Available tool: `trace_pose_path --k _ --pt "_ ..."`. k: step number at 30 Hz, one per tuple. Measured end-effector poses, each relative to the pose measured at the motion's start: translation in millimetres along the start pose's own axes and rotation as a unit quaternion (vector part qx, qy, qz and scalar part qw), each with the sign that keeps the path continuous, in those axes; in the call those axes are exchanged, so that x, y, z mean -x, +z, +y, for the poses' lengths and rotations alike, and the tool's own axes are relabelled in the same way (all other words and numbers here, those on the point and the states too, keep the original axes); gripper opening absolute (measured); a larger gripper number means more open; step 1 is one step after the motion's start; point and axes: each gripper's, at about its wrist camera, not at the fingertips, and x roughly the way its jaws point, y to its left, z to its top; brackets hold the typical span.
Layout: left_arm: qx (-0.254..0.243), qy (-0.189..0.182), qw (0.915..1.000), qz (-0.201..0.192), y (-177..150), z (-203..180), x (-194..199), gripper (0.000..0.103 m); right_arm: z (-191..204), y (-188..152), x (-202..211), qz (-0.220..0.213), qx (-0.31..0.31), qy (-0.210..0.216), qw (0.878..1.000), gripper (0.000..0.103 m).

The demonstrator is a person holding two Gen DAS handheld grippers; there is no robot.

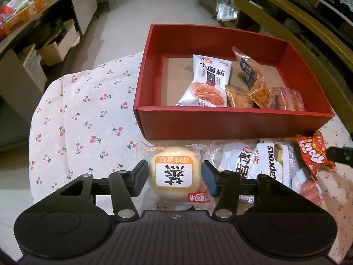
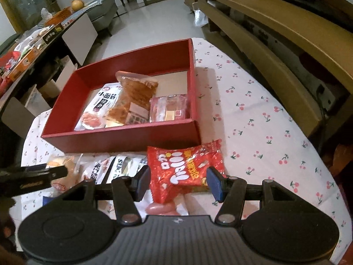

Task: Organize snacks

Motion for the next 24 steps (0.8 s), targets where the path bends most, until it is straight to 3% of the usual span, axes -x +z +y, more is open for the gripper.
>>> trace_pose_path --k 4,8,11,16,19,24 --pt "0.002 -0.007 1.0 0.005 -1.1 0.6 -1.1 0.063 -10.6 3.4 -7.0 0.013 -0.027 -0.006 1.0 0.064" --pt "0.017 -0.017 0.9996 0.013 1.9 0.5 -7.0 0.078 -14.2 5.8 -13.7 0.019 -0.039 -0.002 0.999 0.068" --pt "0.016 -0.016 0.9996 0.015 1.6 -2.7 -9.4 0.082 -10.4 13.3 -25.1 0.034 -0.042 0.009 0.999 0.075" --pt "0.011 -0.018 0.9996 0.018 0.7 -3.1 -10.5 0.086 0.0 17.9 -39.3 0.045 -0.009 0.007 0.999 0.084" --pt "0.009 -0.015 0.9997 0.019 0.8 -4.9 -12.2 0.087 1.1 16.5 -53.0 0.062 -0.003 -0.011 0.998 0.086" --pt "0.0 -0.01 0.9997 0.02 -0.3 -8.7 -13.1 0.088 8.8 16.0 -57.9 0.055 0.025 -0.034 0.998 0.086"
